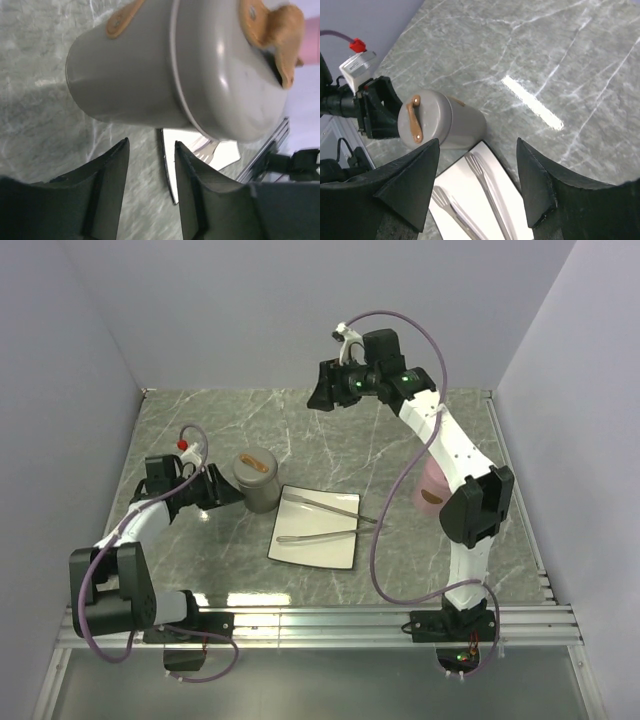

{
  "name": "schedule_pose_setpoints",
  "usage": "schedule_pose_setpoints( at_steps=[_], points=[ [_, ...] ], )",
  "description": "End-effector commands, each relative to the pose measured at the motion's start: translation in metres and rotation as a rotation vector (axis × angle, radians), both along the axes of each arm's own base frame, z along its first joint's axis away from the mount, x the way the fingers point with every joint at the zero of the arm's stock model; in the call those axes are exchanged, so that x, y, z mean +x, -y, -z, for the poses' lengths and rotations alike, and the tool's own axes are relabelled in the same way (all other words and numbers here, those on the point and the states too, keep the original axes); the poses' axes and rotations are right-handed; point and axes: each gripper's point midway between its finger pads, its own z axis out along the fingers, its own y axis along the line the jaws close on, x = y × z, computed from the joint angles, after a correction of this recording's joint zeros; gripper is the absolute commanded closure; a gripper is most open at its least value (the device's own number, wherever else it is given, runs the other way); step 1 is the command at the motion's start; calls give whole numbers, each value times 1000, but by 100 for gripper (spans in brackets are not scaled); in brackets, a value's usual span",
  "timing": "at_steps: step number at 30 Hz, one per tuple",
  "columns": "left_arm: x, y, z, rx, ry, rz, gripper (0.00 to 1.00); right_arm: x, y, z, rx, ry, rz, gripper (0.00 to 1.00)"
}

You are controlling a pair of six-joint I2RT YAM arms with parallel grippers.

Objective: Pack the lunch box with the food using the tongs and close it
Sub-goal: Move the packing box to the center of the board.

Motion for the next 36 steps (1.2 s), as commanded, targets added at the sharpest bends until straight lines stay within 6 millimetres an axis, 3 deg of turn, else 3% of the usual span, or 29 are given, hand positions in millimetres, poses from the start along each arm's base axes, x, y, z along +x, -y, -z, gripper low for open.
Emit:
schedule_pose_setpoints(
  at_steps=[1,3,9,12,13,17,23,27,28,29,31,32,36],
  points=[
    [22,7,-18,-78,68,-51,52,-17,11,-44,68,68,-17,30],
    [27,15,-20,-99,62,-63,51,-16,15,-43,68,63,-8,30],
    [70,28,-30,-117,116,-81,52,-14,32,-49,83,66,17,29],
    [89,33,-26,-122,131,-74,53,-14,37,-54,93,68,22,29],
    [93,37,-13,-116,95,-70,53,-14,39,-57,97,72,26,29],
    [108,62,-13,-132,133,-28,54,-14,45,-62,100,86,37,28],
    [138,68,-10,-167,123,-88,56,-15,51,-61,104,84,48,28],
    [130,69,-23,-200,119,-90,56,-17,56,-66,99,94,57,28],
    [124,67,-34,-203,133,-96,56,-18,58,-69,99,104,60,28],
    [114,63,-32,-214,112,-114,55,-18,60,-71,101,110,64,27],
    [106,56,-53,-229,156,-137,54,-20,63,-71,102,109,70,27],
    [104,46,-51,-221,155,-179,53,-19,66,-72,105,110,75,27],
    [113,19,-72,-173,221,-309,52,-20,71,-72,100,108,80,27]
  ],
)
